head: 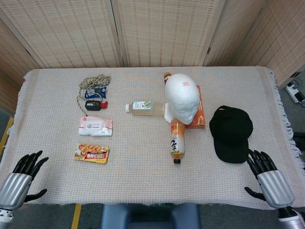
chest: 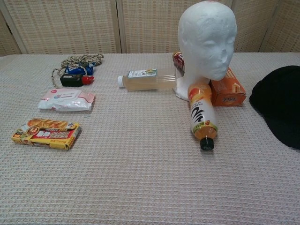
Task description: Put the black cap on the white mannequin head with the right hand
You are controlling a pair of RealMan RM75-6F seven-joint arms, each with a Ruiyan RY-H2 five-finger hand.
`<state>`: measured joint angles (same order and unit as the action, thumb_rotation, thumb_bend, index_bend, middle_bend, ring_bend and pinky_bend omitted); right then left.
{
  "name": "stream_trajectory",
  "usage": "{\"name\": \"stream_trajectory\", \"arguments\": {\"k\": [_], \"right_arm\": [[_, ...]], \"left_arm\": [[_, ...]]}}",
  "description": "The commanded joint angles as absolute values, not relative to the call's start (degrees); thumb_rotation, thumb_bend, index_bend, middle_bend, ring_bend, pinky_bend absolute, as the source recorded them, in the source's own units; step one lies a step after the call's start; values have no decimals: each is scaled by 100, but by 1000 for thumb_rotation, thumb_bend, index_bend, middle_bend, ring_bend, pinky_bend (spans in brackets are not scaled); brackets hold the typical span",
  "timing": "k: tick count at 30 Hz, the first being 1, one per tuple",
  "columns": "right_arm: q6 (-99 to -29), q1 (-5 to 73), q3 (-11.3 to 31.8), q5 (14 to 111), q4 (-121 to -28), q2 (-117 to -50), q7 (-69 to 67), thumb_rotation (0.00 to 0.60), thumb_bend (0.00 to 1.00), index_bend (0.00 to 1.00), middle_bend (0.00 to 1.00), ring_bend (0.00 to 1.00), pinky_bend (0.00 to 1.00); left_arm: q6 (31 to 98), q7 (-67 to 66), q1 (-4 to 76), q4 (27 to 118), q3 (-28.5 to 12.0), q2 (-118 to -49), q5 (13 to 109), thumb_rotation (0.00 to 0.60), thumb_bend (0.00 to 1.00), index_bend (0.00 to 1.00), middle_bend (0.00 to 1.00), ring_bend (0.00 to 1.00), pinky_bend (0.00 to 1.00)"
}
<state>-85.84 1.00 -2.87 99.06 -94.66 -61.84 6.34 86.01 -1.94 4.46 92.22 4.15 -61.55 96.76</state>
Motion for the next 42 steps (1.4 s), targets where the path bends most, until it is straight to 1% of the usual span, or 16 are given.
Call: {"name": "stream_trajectory", "arguments": {"k": [1,2,3,5,6,8,13,16,20,25,34,42], "right_arm": [[-8035,443,19,9493,-8654,-6818,1140,600,10,75,802,789,910],[-7959,495,51,9442,-8471,-6963,1178,600,10,100,886,876,963],[-7919,532,72,9411,-8289,-7103,1175,600,10,139,955,949,995],[-7994,570,132,9386,-7784,-7487,974,600,10,238,1000,999,1000],[-8110,563,162,9400,-7506,-7686,812,600,10,307,1000,1000,1000],[-8472,521,217,9467,-6685,-8197,368,600,10,378,1000,1000,1000],[-9151,375,290,9441,-4621,-9276,-741,600,19,453,1000,1000,1000],[-9368,351,378,9344,-3824,-9679,-1269,600,33,493,1000,1000,1000],[-9364,397,473,9176,-2939,-10132,-1713,600,46,502,1000,1000,1000],[-9269,469,461,9095,-2287,-10502,-2060,600,51,477,1000,1000,1000],[-9076,591,397,9025,-1649,-10976,-2150,600,78,477,1000,1000,1000],[-9006,647,317,9014,-1328,-11234,-2143,600,133,444,1000,1000,1000]], "left_arm": [[8438,-76,517,9182,324,-6136,9437,600,100,134,0,0,111],[8437,-40,524,9190,311,-6123,9420,600,100,132,0,0,111],[8443,0,526,9196,301,-6117,9411,600,99,128,0,0,111],[8431,5,521,9217,277,-6118,9336,600,100,124,0,0,113],[8409,-35,517,9235,261,-6124,9273,600,100,121,0,0,114],[8334,-85,532,9283,242,-6125,9177,600,100,114,0,0,116],[8314,-30,551,9318,209,-6114,9128,600,99,109,0,0,116],[8368,38,541,9312,200,-6106,9157,600,99,109,0,0,116],[8425,101,531,9302,215,-6105,9231,600,100,108,0,0,117],[8477,123,514,9313,224,-6094,9272,600,99,106,0,0,117],[8527,217,501,9322,216,-6061,9286,600,99,106,0,0,117],[8553,319,504,9301,205,-6033,9300,600,100,108,0,0,117]]}}
